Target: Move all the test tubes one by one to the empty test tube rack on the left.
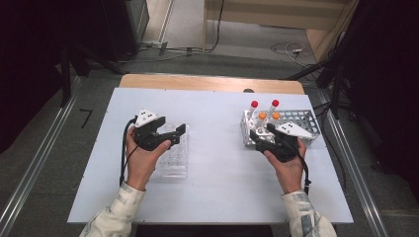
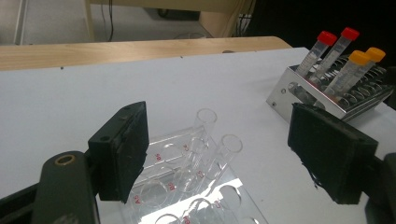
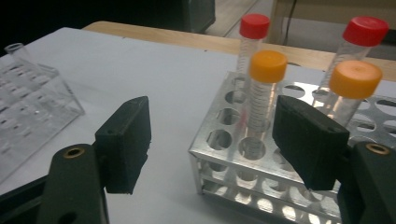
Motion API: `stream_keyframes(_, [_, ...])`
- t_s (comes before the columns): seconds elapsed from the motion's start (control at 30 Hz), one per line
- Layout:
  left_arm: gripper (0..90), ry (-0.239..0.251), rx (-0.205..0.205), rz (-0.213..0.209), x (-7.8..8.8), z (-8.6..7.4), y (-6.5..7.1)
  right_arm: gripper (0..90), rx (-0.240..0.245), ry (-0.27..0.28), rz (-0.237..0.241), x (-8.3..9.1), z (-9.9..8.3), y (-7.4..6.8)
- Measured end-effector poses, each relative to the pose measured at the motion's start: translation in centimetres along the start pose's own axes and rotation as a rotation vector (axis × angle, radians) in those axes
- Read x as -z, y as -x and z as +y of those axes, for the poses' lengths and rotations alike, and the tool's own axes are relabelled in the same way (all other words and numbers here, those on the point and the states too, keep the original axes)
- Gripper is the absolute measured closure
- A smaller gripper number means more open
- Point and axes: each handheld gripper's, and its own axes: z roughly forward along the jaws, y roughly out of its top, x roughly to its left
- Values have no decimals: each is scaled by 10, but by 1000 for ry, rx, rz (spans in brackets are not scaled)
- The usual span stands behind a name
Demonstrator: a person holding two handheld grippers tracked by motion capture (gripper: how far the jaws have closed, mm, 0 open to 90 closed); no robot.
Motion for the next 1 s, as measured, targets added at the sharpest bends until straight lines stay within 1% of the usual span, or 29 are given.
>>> stream_keyframes(0.1, [214, -1, -2, 3, -1, 0, 1, 303, -7, 0, -26, -7, -1, 4])
stream_keyframes(0.27, [214, 2, -2, 8, -1, -1, 1, 348, -8, -5, -52, -21, -3, 9])
stream_keyframes(0.37, [214, 1, -2, 6, -1, -1, 1, 399, -7, -13, -66, -28, -5, 12])
stream_keyframes(0.43, [214, -3, -1, 3, -2, -1, 1, 444, 10, -14, -84, -31, -5, 13])
stream_keyframes(0.53, [214, -4, -3, 1, -2, -1, 1, 512, 11, -10, -100, -34, -4, 16])
stream_keyframes(0.67, [215, -3, -3, 3, -2, -1, 2, 599, 9, -10, -104, -38, -4, 19])
stream_keyframes(0.83, [215, -10, -4, 5, -3, -2, 2, 713, 28, -13, -108, -42, -5, 19])
stream_keyframes(1.0, [216, -10, -6, 3, -3, -2, 2, 720, 27, -5, -106, -40, -3, 19])
